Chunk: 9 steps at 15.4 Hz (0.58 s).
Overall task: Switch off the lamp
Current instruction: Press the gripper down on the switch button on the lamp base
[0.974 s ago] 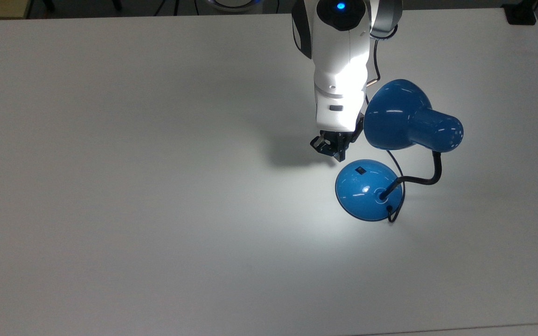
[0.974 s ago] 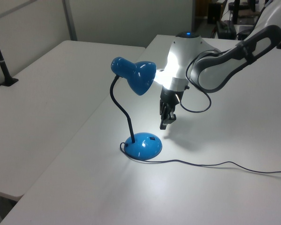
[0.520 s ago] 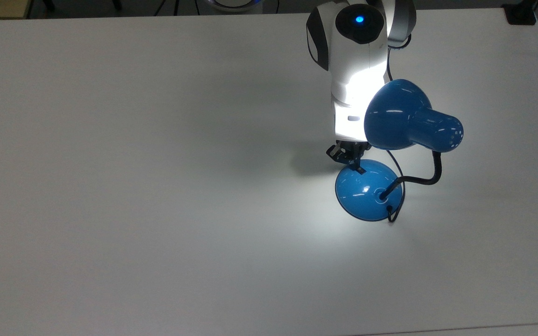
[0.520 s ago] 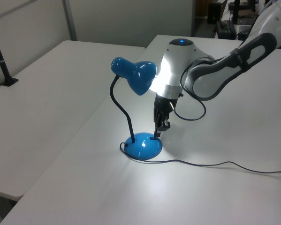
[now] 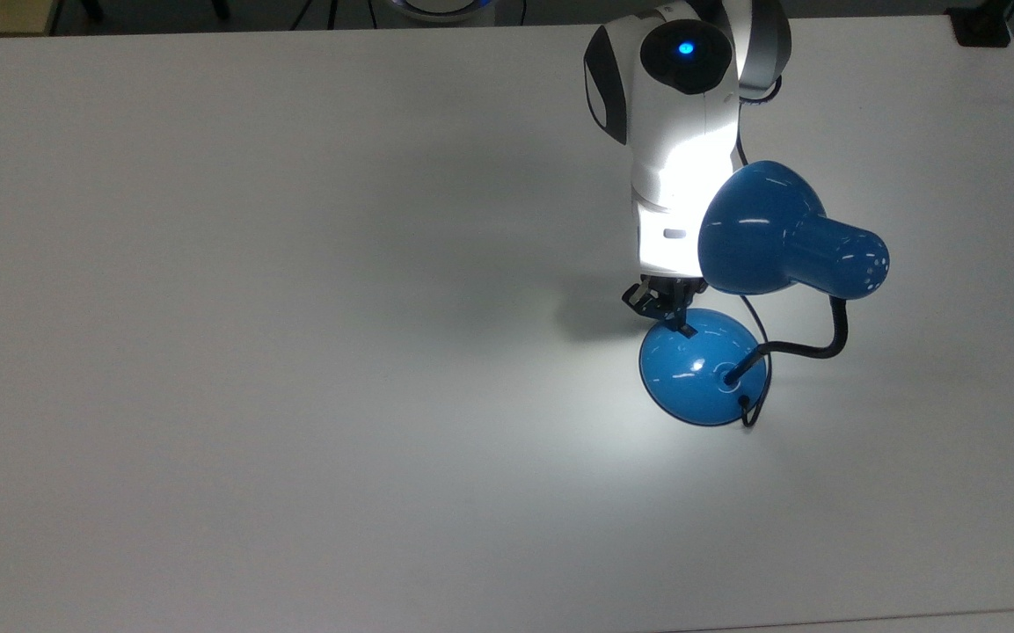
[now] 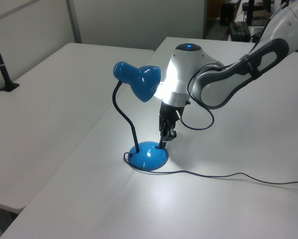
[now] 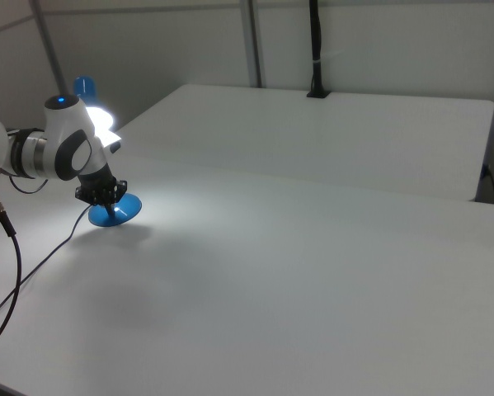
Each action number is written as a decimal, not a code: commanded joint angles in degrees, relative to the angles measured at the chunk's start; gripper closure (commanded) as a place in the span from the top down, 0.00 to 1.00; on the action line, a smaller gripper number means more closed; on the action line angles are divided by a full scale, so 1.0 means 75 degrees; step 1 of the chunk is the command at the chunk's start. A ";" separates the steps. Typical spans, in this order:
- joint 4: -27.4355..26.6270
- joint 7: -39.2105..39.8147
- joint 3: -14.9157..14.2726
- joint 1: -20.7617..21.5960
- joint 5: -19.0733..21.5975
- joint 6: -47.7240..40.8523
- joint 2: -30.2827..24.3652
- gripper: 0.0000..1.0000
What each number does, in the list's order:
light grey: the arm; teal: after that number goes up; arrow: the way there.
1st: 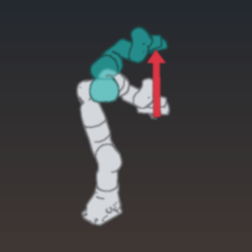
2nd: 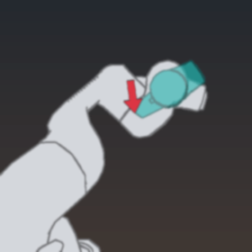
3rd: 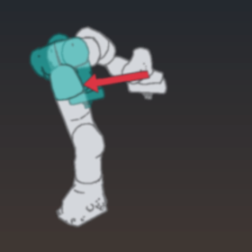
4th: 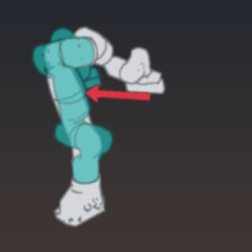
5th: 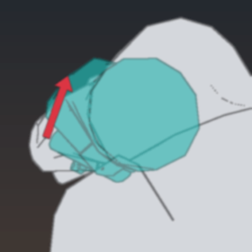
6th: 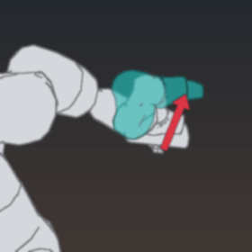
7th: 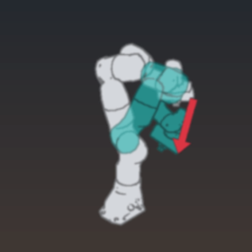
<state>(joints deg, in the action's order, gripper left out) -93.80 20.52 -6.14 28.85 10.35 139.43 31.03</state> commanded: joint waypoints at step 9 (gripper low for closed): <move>-0.0254 -0.0169 -0.0036 0.0220 -0.0478 -0.0016 -0.0068 0.00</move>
<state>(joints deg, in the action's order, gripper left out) -93.90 20.52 -6.12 29.72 7.25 139.44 31.53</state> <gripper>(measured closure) 0.991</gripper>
